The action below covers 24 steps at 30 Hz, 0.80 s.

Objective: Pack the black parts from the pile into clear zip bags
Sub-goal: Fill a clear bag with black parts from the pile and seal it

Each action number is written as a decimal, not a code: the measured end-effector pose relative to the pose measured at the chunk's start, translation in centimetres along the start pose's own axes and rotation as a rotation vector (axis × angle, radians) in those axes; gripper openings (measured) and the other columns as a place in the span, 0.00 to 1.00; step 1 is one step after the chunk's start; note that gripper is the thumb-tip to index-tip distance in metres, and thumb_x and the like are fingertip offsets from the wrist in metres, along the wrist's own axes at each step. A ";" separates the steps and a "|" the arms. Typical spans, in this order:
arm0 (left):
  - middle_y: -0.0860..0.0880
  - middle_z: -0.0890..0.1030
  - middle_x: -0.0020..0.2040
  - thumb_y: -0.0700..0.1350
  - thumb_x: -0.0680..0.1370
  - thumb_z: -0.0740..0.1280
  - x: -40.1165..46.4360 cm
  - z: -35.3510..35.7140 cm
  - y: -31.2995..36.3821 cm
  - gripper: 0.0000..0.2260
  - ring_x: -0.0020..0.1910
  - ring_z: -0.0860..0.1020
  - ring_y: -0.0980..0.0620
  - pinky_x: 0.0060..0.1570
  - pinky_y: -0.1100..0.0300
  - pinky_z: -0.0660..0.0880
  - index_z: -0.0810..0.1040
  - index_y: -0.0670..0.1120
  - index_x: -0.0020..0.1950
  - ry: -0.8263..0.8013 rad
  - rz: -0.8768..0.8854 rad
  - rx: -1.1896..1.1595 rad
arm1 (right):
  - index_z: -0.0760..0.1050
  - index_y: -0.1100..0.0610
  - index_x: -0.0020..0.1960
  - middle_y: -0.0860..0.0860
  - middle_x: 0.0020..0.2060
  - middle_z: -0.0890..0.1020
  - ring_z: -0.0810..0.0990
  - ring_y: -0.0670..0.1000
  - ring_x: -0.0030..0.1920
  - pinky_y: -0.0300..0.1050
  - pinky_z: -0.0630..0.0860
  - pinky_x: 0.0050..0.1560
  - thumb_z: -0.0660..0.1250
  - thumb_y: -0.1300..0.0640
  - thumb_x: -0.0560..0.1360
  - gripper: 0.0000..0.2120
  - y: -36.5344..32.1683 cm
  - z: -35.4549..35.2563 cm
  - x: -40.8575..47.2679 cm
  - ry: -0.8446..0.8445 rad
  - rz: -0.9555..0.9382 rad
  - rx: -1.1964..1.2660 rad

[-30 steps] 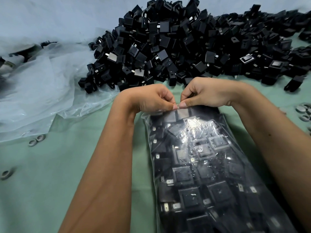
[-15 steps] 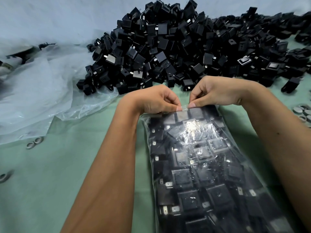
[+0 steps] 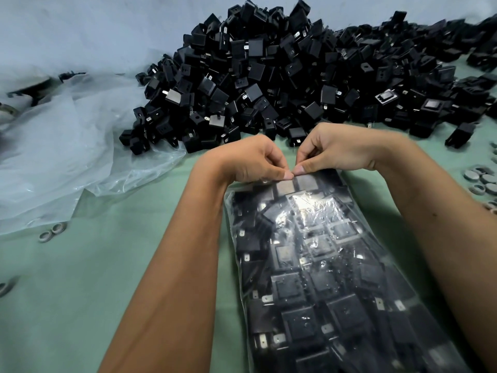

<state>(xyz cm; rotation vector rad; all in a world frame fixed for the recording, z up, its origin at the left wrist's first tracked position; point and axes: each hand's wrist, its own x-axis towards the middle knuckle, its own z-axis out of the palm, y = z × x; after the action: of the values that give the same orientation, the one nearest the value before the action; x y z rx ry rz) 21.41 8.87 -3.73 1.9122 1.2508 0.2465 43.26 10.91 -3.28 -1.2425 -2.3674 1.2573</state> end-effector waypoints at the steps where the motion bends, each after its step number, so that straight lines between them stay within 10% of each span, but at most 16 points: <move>1: 0.58 0.80 0.30 0.46 0.78 0.74 0.0 0.1 0.0 0.05 0.28 0.74 0.63 0.32 0.69 0.69 0.86 0.45 0.46 -0.005 -0.003 -0.007 | 0.85 0.56 0.40 0.52 0.27 0.83 0.79 0.47 0.24 0.35 0.73 0.28 0.76 0.50 0.74 0.10 0.0 0.0 0.0 0.000 -0.001 -0.001; 6: 0.56 0.77 0.28 0.39 0.80 0.72 -0.2 0.6 0.2 0.06 0.26 0.71 0.61 0.29 0.69 0.68 0.83 0.42 0.42 0.000 0.039 -0.061 | 0.85 0.56 0.40 0.50 0.26 0.79 0.74 0.47 0.25 0.40 0.70 0.30 0.75 0.39 0.66 0.19 -0.4 0.1 -0.1 -0.003 0.003 -0.002; 24: 0.56 0.77 0.27 0.41 0.78 0.74 0.5 1.3 0.4 0.06 0.26 0.71 0.60 0.30 0.65 0.68 0.84 0.46 0.40 0.074 0.041 -0.092 | 0.85 0.55 0.38 0.52 0.28 0.77 0.73 0.46 0.27 0.51 0.72 0.45 0.74 0.52 0.77 0.11 -0.5 -1.1 -1.7 -0.032 0.063 -0.057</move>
<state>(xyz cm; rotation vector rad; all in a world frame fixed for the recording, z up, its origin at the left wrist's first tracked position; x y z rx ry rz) 22.67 8.47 -4.39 1.8659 1.2276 0.3926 44.63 10.17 -1.85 -1.3337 -2.4206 1.2445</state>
